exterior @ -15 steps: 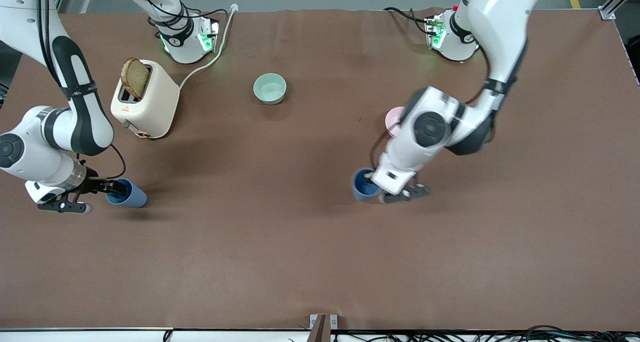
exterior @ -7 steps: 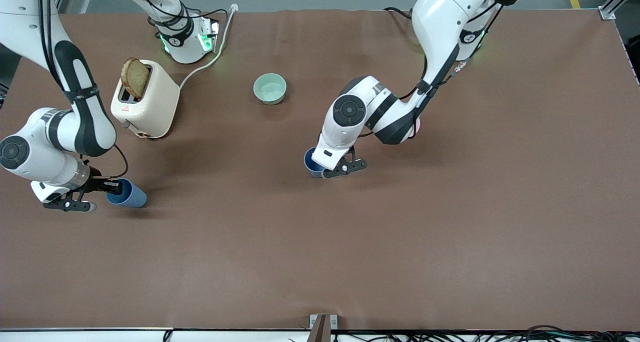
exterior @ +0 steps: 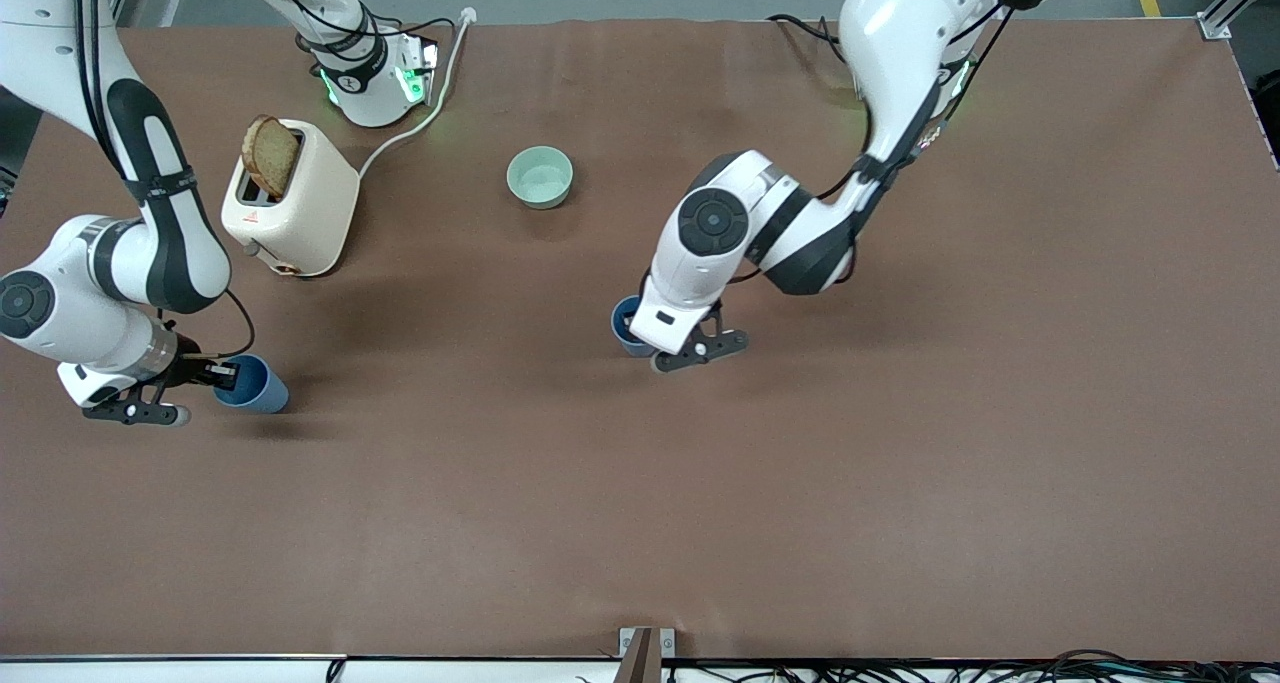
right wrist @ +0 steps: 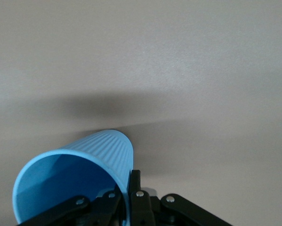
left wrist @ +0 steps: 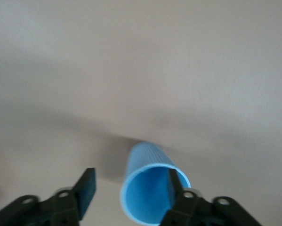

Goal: Stack blue cups with both arms
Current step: 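Release the cup and withdraw the left gripper while the right gripper carries its cup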

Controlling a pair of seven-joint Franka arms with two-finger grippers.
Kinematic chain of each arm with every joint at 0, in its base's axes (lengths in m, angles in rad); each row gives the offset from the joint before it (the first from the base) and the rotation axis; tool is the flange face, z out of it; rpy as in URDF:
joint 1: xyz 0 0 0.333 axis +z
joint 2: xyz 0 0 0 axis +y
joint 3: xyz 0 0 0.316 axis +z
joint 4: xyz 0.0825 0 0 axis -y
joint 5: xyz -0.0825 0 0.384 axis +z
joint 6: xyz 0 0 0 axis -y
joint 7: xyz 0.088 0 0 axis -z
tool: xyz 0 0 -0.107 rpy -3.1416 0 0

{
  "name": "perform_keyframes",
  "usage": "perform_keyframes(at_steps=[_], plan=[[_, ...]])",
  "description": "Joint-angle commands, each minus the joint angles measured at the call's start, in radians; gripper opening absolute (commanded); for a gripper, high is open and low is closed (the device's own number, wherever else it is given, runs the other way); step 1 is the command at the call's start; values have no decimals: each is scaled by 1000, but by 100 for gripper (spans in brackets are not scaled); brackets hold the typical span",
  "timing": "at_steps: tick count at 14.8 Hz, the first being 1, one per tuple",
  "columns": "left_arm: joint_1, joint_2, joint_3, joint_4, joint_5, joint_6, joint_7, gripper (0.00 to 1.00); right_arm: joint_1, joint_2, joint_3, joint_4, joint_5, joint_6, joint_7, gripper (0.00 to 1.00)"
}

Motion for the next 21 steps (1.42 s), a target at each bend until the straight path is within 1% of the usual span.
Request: perform_keyframes(at_steps=[1, 3, 6, 7, 9, 11, 12, 13, 15, 16, 18, 19, 21], plan=[[92, -162, 4, 30, 95, -218, 32, 100, 37, -74, 11, 43, 1, -131, 78, 4], [155, -245, 3, 30, 156, -295, 150, 100, 90, -107, 11, 114, 1, -272, 175, 3], [277, -354, 0, 30, 147, -374, 368, 100, 205, -153, 14, 213, 12, -459, 316, 3], [313, -376, -2, 28, 144, -395, 429, 100, 242, -169, 13, 227, 44, -495, 356, 2], [375, -411, -2, 28, 115, -411, 558, 100, 322, -209, 13, 227, 114, -507, 426, 2], [440, -440, 1, 25, 69, -440, 699, 100, 426, -225, 13, 234, 122, -503, 533, 1], [443, -477, 22, 6, 42, -455, 759, 100, 492, -225, 11, 246, 121, -495, 618, 1], [439, -518, 74, -43, 22, -460, 814, 100, 546, -219, 11, 260, 121, -492, 696, 1], [437, -609, 133, -150, -40, -461, 894, 100, 618, -216, 11, 270, 124, -478, 744, 1], [437, -647, 148, -204, -43, -461, 926, 100, 653, -216, 11, 270, 124, -478, 753, 1], [443, -684, 147, -255, -43, -463, 951, 100, 711, -214, 13, 273, 125, -474, 760, 1], [442, -687, 144, -265, -43, -467, 947, 100, 728, -210, 13, 283, 127, -466, 760, 1], [446, -684, 142, -257, -46, -481, 945, 100, 750, -176, 13, 298, 183, -411, 760, 1]])
